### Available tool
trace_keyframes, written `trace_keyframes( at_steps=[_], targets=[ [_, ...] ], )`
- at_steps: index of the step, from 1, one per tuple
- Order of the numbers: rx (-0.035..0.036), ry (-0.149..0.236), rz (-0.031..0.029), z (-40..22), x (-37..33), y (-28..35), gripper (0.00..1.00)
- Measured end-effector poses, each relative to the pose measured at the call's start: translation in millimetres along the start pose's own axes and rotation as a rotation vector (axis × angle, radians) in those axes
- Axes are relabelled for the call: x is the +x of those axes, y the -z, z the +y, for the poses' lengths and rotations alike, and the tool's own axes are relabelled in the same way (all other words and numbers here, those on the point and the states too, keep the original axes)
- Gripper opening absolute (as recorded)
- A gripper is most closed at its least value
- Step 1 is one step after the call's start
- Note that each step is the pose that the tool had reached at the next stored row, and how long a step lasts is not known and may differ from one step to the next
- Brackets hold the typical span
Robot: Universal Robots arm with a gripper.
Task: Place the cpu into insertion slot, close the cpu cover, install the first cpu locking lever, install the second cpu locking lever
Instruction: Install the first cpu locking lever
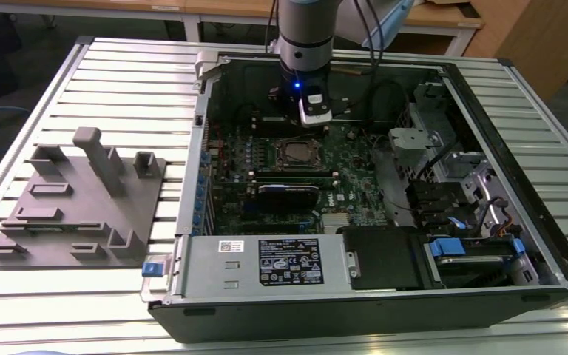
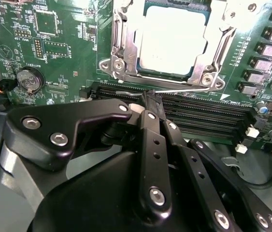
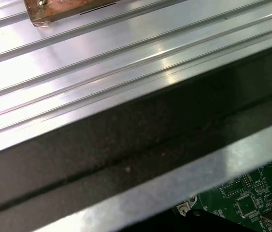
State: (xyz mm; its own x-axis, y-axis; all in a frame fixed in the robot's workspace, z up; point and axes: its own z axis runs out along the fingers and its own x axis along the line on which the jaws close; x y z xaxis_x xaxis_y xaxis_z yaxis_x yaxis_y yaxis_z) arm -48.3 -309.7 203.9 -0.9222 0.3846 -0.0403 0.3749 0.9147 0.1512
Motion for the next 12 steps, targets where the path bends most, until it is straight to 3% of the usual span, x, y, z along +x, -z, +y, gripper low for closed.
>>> trace_keyframes(
  at_steps=[3,9,11,12],
  targets=[
    [0.005,0.001,-0.0023,0.0,0.1,-0.8,0.1],
    [0.0073,0.001,-0.0035,0.1,0.1,-1.2,0.1],
    [0.023,0.003,-0.0109,-0.1,0.2,-1.8,0.1],
    [0.0423,0.005,-0.0207,-0.1,0.2,-2.4,0.1]
  ],
)
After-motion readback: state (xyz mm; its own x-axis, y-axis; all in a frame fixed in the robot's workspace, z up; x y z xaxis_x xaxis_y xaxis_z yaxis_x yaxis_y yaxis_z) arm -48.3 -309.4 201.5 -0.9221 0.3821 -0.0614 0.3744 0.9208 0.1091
